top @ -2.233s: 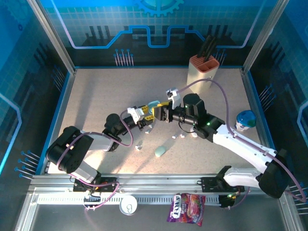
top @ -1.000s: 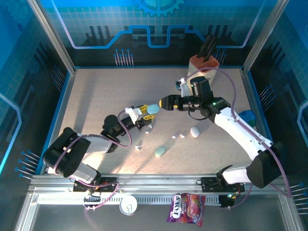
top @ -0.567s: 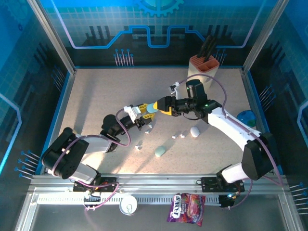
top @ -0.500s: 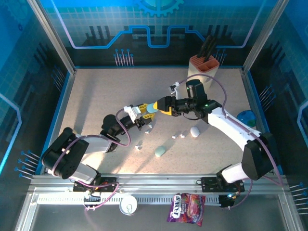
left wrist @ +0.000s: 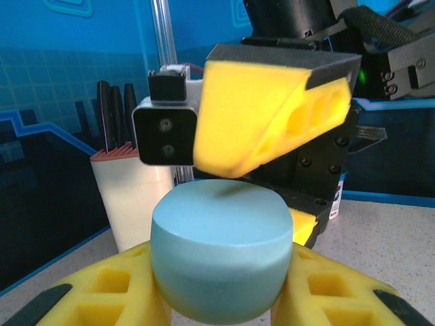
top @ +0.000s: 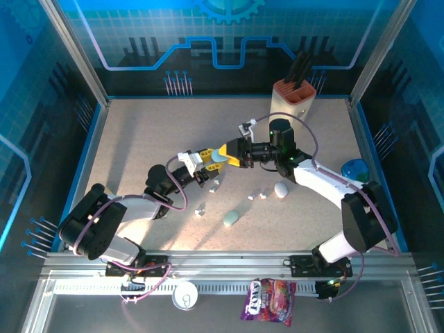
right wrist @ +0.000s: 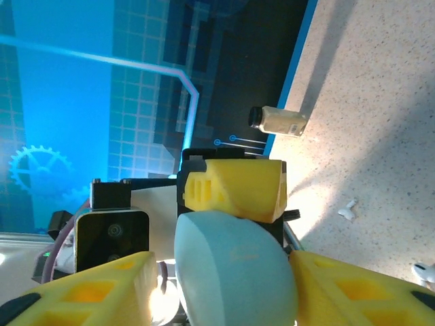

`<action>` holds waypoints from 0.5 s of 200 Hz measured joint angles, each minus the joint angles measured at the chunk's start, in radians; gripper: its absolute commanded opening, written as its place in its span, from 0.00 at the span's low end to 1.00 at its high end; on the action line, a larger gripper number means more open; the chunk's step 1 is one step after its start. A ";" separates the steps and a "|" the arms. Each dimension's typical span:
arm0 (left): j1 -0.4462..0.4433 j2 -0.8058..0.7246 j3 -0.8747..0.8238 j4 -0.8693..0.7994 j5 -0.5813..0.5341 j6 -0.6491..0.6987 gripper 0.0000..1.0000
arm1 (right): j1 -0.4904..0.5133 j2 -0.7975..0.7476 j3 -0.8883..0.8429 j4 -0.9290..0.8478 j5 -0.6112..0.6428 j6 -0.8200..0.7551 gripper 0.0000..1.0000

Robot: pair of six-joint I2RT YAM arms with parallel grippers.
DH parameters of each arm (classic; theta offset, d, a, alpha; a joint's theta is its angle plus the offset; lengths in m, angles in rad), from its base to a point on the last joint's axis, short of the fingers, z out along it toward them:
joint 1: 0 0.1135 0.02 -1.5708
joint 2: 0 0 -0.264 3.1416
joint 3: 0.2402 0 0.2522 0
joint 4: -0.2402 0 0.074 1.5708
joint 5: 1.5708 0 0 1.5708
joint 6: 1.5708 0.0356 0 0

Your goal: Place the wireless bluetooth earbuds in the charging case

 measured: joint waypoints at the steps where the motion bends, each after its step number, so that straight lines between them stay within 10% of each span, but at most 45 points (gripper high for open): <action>1: 0.000 0.000 0.000 0.000 0.000 0.000 0.27 | 0.000 0.001 -0.001 0.005 -0.001 0.004 0.51; 100: -0.001 -0.002 0.000 0.005 -0.011 0.000 0.34 | -0.013 0.055 -0.056 0.281 -0.034 0.219 0.15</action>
